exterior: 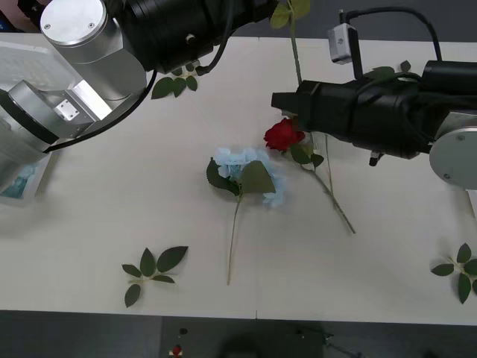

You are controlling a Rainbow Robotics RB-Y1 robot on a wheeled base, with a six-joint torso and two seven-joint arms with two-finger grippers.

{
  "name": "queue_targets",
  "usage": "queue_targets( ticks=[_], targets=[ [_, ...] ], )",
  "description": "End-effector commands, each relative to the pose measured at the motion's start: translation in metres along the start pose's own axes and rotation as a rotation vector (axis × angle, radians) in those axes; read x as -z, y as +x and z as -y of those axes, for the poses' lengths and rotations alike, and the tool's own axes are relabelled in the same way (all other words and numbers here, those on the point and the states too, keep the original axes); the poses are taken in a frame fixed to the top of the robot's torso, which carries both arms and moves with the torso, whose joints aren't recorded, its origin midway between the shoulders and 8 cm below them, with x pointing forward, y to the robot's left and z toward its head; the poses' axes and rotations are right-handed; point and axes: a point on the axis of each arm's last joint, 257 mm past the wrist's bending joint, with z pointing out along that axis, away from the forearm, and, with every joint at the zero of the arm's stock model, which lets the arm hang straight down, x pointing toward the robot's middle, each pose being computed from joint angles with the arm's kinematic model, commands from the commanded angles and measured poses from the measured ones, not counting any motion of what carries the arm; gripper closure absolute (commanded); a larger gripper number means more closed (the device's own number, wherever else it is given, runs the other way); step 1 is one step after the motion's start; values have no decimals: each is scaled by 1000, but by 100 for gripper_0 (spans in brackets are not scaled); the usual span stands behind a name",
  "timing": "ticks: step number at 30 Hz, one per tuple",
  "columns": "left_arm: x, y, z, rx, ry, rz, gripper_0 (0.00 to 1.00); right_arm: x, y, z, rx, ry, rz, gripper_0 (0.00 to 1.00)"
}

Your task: Put the red flowers into the right box and the blue flowers into the left box

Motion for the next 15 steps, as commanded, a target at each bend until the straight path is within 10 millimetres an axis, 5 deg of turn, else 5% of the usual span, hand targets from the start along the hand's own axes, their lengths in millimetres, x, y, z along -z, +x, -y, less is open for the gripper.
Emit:
queue_targets(
  ticks=[1, 4, 5, 6, 7, 15],
  targets=[
    [-8, -21, 18, -106, 29, 9, 100, 1, -20, -8, 82, -13, 41, 100],
    [-8, -21, 18, -106, 29, 9, 100, 1, -20, -9, 81, -16, 41, 100],
    [-8, -21, 18, -106, 29, 9, 82, 1, -21, -8, 85, -14, 42, 100],
    [-8, -21, 18, -106, 29, 9, 26, 1, -21, -10, 83, -17, 42, 100],
    [-8, -21, 18, -106, 29, 9, 1, 1, -21, -8, 85, -14, 42, 100],
    [-8, -21, 18, -106, 29, 9, 0, 2, -21, -2, 74, -1, 36, 100]
  ],
)
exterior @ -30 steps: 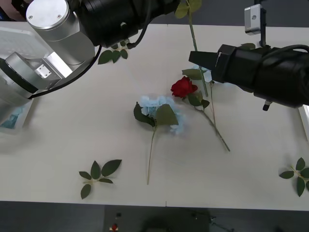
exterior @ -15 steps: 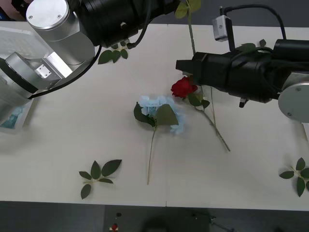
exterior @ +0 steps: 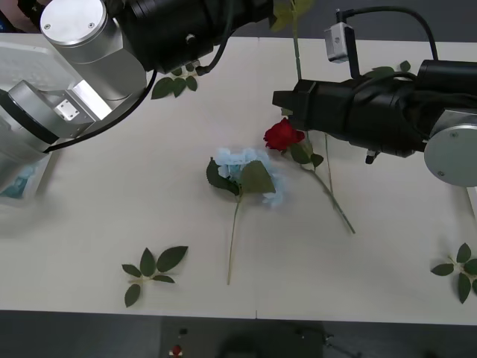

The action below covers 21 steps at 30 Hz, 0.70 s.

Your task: Put the red flowers into the right box and the blue flowers into the left box

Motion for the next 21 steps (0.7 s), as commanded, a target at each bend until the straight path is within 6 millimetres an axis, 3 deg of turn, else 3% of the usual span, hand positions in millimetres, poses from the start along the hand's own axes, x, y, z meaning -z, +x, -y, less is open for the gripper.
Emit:
queue_targets(
  ticks=[1, 3, 4, 7, 9, 11, 13, 14, 17, 18, 19, 20, 21],
  targets=[
    [-8, -21, 18, -106, 29, 9, 0, 6, -18, 0, 50, 5, 26, 100],
    [-8, -21, 18, -106, 29, 9, 0, 7, -15, 7, 40, 20, 6, 100],
    [10, -25, -4, -115, -19, 3, 0, 11, -16, 14, 35, 36, -8, 100],
    [25, -38, -12, -134, -41, 10, 0, 29, -20, 50, 11, 112, -46, 100],
    [37, -47, -12, -122, -31, -8, 0, 52, -26, 87, -48, 193, -73, 100],
    [48, -50, -11, -125, -18, -39, 0, 73, -30, 111, -86, 254, -89, 100],
    [76, -39, -12, -133, 7, -140, 0, 116, -26, 159, -144, 397, -161, 100],
    [87, -32, -14, -136, 11, -176, 0, 130, -26, 172, -151, 439, -177, 100],
    [152, 25, -26, -71, 29, -367, 0, 200, -28, 233, -209, 629, -238, 100],
    [175, 53, -31, -39, 29, -434, 0, 225, -25, 254, -227, 699, -264, 100],
    [185, 68, -33, -26, 26, -468, 0, 239, -24, 266, -237, 740, -275, 100],
    [211, 107, -43, -6, 6, -558, 0, 265, -15, 287, -269, 811, -303, 100],
    [221, 123, -49, -2, -8, -597, 0, 276, -11, 296, -279, 844, -318, 100]
  ],
)
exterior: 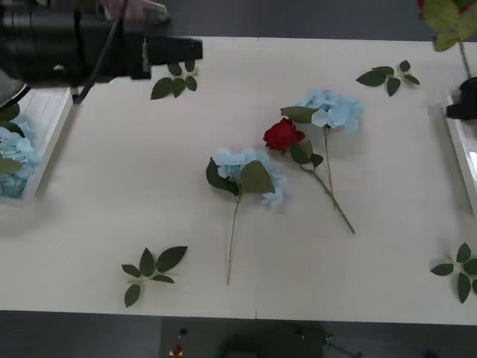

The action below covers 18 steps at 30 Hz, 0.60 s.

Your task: Put the red flowers into the right box and the blue flowers into the left box

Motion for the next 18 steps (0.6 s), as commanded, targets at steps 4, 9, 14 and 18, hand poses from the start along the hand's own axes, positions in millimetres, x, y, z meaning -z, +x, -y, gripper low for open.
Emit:
queue_targets(
  ticks=[4, 9, 14, 18],
  targets=[
    [31, 171, -54, 45, -170, -367, 0, 26, 1, 126, -101, 277, -49, 100],
    [6, 206, -72, 132, -280, -510, 0, 33, 16, 217, 0, 546, -58, 100],
    [-31, 222, -84, 156, -360, -531, 0, 5, 39, 253, -28, 586, -38, 100],
    [-62, 232, -95, 164, -407, -532, 0, -8, 54, 288, 14, 660, -23, 100]
  ],
)
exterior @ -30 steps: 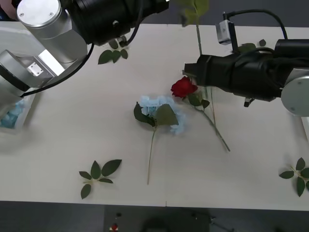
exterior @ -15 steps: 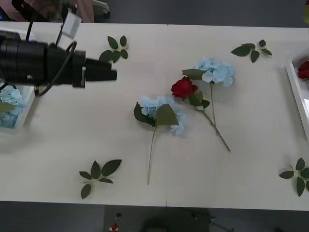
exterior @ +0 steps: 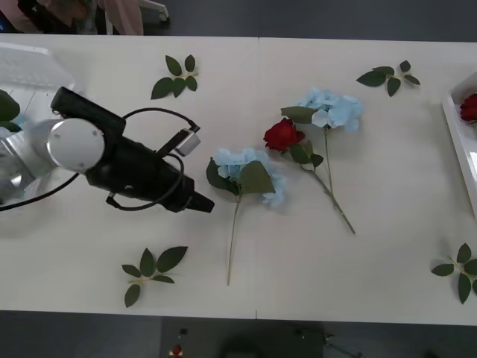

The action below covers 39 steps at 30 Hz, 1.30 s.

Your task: Put the red flowers into the right box and the blue flowers into the left box

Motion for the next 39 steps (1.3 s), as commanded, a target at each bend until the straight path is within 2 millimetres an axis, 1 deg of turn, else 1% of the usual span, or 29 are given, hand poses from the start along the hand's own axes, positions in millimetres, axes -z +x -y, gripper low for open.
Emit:
queue_targets(
  ticks=[1, 3, 5, 6, 7, 8, 9, 11, 13, 15, 16, 17, 18, 19, 20, 21, 22, 23, 24, 26, 28, 29, 32, 34, 35, 36, 37, 38, 39],
  targets=[
    [-22, -37, 11, 76, -7, 50, 0, -25, 11, 13, 31, 53, 15, 100],
    [-34, -40, 12, 54, -24, 44, 0, -31, 15, 14, 18, 58, 11, 100],
    [-46, -39, 11, 35, -42, 22, 0, -34, 15, 11, 3, 56, 8, 100],
    [-53, -38, 10, 25, -52, 7, 0, -34, 13, 11, -4, 57, 9, 84],
    [-60, -37, 10, 23, -58, -6, 0, -34, 10, 13, -5, 60, 13, 63],
    [-66, -37, 11, 22, -60, -14, 0, -35, 10, 13, -7, 60, 14, 53],
    [-70, -36, 13, 25, -57, -23, 0, -34, 8, 12, -5, 57, 20, 46],
    [-79, -35, 14, 36, -54, -37, 0, -34, 6, 9, 5, 48, 27, 39],
    [-86, -35, 16, 45, -51, -40, 0, -33, 3, 2, 21, 36, 33, 38],
    [-92, -36, 17, 41, -55, -36, 0, -30, -1, -9, 34, 12, 42, 38],
    [-94, -37, 18, 37, -57, -36, 0, -27, -4, -19, 40, -8, 48, 37],
    [-97, -37, 19, 32, -60, -38, 0, -22, -8, -33, 37, -45, 55, 37],
    [-99, -38, 20, 23, -62, -37, 3, -18, -11, -45, 39, -76, 60, 37],
    [-100, -38, 18, 5, -75, -41, 35, -10, -17, -61, 45, -117, 70, 37],
    [-102, -38, 19, -3, -80, -42, 55, -4, -20, -73, 53, -146, 76, 37],
    [-103, -39, 19, -11, -84, -42, 77, 5, -22, -86, 67, -175, 78, 37],
    [-103, -39, 19, -17, -86, -42, 87, 10, -24, -92, 76, -190, 79, 37],
    [-104, -39, 19, -21, -90, -44, 97, 18, -25, -106, 90, -220, 80, 38],
    [-104, -40, 20, -23, -91, -40, 100, 28, -23, -121, 99, -254, 71, 37],
    [-105, -40, 19, -30, -96, -42, 100, 44, -24, -148, 125, -315, 75, 37],
    [-105, -39, 17, -40, -107, -44, 100, 58, -30, -163, 152, -344, 96, 37],
    [-106, -36, 14, -58, -121, -54, 100, 66, -34, -170, 165, -359, 107, 37],
    [-107, -31, 6, -82, -150, -66, 100, 81, -27, -194, 181, -413, 96, 37],
    [-106, -30, 2, -81, -161, -68, 100, 88, -17, -223, 186, -469, 76, 37],
    [-104, -30, 0, -75, -166, -67, 100, 93, -13, -243, 188, -502, 67, 37],
    [-103, -31, -1, -75, -167, -64, 100, 94, -9, -253, 179, -518, 54, 37],
    [-100, -33, -4, -73, -172, -58, 100, 97, -5, -273, 162, -544, 35, 37],
    [-97, -34, -7, -71, -177, -55, 100, 99, -5, -288, 154, -548, 25, 38],
    [-93, -36, -9, -68, -180, -48, 100, 101, -7, -299, 157, -546, 27, 38]
  ],
)
